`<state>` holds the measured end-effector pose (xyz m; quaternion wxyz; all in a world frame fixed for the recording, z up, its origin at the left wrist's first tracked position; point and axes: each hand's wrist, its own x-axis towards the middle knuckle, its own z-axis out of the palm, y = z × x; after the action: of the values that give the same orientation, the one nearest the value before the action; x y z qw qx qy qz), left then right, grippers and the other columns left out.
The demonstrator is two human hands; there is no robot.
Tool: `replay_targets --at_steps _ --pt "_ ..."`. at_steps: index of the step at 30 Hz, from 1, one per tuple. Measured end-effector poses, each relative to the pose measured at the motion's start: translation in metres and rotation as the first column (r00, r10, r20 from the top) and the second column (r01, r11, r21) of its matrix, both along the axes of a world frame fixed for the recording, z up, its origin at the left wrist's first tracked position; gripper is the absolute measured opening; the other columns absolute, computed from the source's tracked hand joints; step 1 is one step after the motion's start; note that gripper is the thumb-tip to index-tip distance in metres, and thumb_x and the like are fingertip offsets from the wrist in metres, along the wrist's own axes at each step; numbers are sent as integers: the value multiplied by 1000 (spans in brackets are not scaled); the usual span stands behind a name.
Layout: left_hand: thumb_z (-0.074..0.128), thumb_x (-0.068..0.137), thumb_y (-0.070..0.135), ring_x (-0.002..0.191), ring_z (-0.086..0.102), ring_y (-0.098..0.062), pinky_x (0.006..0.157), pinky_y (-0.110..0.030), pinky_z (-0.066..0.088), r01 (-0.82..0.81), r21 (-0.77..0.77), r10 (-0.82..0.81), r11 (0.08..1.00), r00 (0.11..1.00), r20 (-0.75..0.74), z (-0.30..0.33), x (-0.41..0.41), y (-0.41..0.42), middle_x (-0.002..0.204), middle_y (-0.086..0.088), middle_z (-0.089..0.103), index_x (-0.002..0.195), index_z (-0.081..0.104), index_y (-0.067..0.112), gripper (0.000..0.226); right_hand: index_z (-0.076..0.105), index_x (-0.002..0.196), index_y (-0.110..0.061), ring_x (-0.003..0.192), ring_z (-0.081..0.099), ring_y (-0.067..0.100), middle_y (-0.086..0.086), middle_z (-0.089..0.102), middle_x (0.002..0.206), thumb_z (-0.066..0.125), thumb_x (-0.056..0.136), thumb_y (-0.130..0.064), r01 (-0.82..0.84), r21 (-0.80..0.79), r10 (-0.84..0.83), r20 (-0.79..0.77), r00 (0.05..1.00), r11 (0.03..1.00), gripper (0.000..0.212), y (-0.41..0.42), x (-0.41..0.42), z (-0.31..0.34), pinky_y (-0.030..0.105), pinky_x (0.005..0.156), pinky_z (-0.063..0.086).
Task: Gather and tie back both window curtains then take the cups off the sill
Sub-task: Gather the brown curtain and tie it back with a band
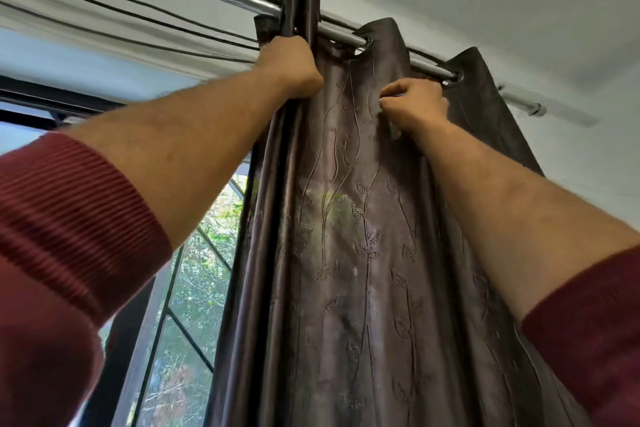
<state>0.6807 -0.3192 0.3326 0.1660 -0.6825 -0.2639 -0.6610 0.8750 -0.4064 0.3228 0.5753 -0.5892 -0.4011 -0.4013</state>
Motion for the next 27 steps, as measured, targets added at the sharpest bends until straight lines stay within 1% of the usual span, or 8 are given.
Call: replay_targets --at_steps 2,5,7,11,16,20,23,27 --pt "62 97 14 125 63 -43 96 -42 53 -17 24 17 1000 1000 -5 -4 3 1 138 -25 63 156 44 4 62 79 83 -53 132 65 25 -1 76 132 68 67 -42 -67 14 67 34 997 998 22 8 24 25 44 118 51" --pt "63 97 11 114 64 -42 91 -47 54 63 72 -58 995 996 -65 -2 3 6 144 -30 53 169 -17 26 109 84 116 -39 123 72 16 -5 81 127 71 80 -18 -162 -39 165 85 983 986 43 1 13 33 36 115 55" --pt "59 97 8 130 59 -47 102 -49 53 71 88 -58 994 988 -144 1 0 6 164 -36 30 164 -25 42 114 80 130 -28 110 74 18 1 80 124 60 87 -4 -227 -74 232 73 970 971 53 -1 6 40 34 105 61" --pt "55 100 16 156 33 -45 126 -46 34 7 37 2 999 972 -236 6 3 -3 170 -30 27 172 -1 20 91 80 106 1 62 53 19 11 62 80 54 70 -12 -292 -114 303 95 948 950 46 7 -8 48 26 55 45" --pt "53 97 10 130 62 -38 109 -40 53 188 20 -182 982 971 -157 3 4 -11 142 -21 64 144 58 6 47 73 100 15 81 62 31 21 65 89 53 80 8 -580 -134 595 215 774 803 29 37 -59 46 39 71 51" --pt "51 95 11 119 67 -37 106 -47 56 283 -46 -286 958 954 -88 6 4 -6 127 -19 70 130 69 6 39 70 127 15 96 69 31 26 73 113 42 91 19 -610 -76 606 263 751 789 45 38 -81 39 32 77 62" --pt "52 97 13 130 63 -34 114 -44 51 290 -79 -295 954 952 -74 5 -2 -3 140 -16 66 140 65 11 45 84 121 -18 122 72 23 10 80 128 61 84 -9 -482 -54 482 215 850 874 45 43 -79 42 39 112 56" --pt "56 97 14 131 63 -35 113 -41 52 225 -38 -228 974 969 -99 2 -13 -1 140 -17 65 139 64 7 43 82 116 -43 152 41 31 1 62 151 60 85 -58 -138 30 136 58 989 990 41 47 -86 52 52 123 36"
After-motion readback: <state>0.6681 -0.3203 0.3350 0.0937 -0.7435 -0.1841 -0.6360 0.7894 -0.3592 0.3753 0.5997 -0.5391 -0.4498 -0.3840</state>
